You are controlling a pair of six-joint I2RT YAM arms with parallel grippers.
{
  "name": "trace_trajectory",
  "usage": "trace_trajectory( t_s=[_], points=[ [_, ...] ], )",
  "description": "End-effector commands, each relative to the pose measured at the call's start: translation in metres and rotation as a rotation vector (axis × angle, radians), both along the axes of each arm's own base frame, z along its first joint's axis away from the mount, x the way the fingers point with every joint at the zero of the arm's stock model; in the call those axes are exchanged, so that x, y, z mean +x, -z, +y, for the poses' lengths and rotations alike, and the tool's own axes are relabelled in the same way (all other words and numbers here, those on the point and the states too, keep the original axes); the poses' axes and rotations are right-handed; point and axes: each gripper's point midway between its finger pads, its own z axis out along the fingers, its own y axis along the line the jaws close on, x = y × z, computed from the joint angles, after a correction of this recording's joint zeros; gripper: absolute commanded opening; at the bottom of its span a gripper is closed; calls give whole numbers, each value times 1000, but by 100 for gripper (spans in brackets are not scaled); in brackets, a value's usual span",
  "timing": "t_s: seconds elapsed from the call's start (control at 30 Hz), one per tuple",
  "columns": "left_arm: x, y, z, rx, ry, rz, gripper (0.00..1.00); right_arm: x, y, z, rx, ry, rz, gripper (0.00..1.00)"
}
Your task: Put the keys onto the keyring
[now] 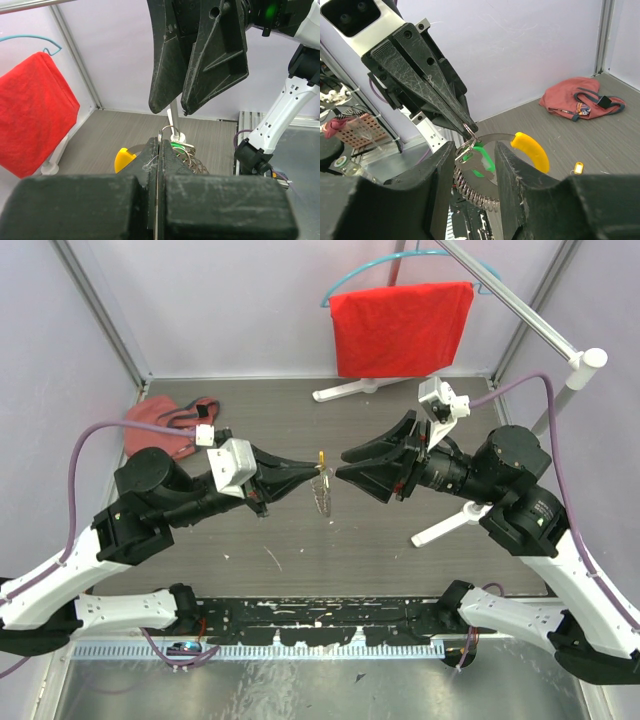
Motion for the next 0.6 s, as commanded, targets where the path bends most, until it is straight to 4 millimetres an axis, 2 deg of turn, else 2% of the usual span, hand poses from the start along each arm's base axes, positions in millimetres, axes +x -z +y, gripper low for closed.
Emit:
trace_trajectory(
  t_s=[0.0, 0.4, 0.47, 0.57],
  points=[
    [0, -16, 4, -60, -12, -29, 0, -1, -13, -3, 47, 11, 6, 43],
    [1, -17, 0, -57, -9, -28, 0, 3, -1, 7, 11, -16, 43, 45],
    [2, -17, 0, -56, -9, -28, 0, 3, 1, 8, 3, -19, 46, 43],
    [2, -18, 0, -58, -10, -29, 0, 3, 0, 8, 4, -22, 40, 35]
  ],
)
